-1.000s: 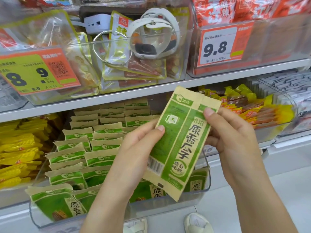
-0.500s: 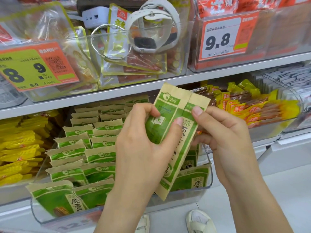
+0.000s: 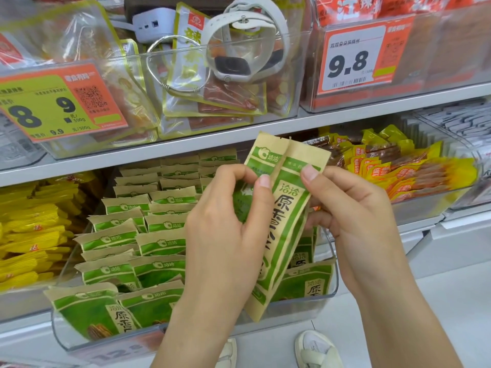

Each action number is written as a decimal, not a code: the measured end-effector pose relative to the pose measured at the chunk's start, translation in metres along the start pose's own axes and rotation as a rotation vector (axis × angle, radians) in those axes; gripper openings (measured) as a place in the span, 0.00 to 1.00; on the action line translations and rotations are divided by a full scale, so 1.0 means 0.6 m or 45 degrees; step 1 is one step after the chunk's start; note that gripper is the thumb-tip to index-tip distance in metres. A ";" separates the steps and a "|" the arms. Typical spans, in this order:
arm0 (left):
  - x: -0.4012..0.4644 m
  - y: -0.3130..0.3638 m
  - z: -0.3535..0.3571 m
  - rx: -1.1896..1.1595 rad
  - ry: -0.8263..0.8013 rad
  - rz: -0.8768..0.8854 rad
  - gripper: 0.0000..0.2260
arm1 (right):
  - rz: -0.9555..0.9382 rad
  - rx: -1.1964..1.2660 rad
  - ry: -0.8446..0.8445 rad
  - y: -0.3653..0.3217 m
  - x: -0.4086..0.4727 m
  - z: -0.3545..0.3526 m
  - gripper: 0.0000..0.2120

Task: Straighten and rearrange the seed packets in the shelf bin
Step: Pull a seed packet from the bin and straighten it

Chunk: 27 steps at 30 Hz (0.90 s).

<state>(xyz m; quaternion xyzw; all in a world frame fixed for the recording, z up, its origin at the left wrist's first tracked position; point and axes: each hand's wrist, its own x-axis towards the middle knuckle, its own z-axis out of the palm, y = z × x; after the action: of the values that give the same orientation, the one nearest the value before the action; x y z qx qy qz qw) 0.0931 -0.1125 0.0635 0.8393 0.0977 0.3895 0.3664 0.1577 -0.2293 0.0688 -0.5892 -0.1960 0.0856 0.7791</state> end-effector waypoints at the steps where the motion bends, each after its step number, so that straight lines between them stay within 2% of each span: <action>1: 0.001 0.000 -0.001 -0.017 0.010 -0.018 0.07 | -0.005 -0.017 -0.016 -0.001 -0.001 0.001 0.10; 5: 0.007 0.000 -0.009 -0.156 0.112 -0.097 0.06 | 0.038 -0.094 -0.191 -0.003 -0.004 0.006 0.08; 8: 0.012 -0.005 -0.015 -0.334 0.188 -0.166 0.06 | 0.096 -0.155 -0.389 0.000 -0.009 0.010 0.17; 10: 0.014 -0.008 -0.017 -0.443 0.174 -0.197 0.08 | 0.104 -0.165 -0.431 0.001 -0.011 0.014 0.14; 14: 0.018 -0.017 -0.023 -0.528 -0.084 -0.177 0.12 | 0.092 -0.059 -0.315 0.003 -0.007 0.014 0.09; 17: 0.013 -0.024 -0.024 -0.484 -0.282 -0.124 0.20 | 0.113 0.060 -0.188 -0.001 0.000 0.004 0.08; 22: 0.004 -0.024 -0.017 -0.186 -0.388 -0.009 0.28 | 0.056 0.146 0.072 -0.013 0.004 -0.016 0.12; 27: -0.004 -0.011 -0.005 -0.127 -0.450 -0.088 0.35 | 0.025 0.102 0.070 -0.015 0.003 -0.021 0.17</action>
<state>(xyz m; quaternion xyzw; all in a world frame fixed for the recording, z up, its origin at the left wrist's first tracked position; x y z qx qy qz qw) 0.0901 -0.1072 0.0587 0.8717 0.0411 0.2276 0.4321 0.1634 -0.2424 0.0746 -0.5616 -0.1650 0.0848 0.8063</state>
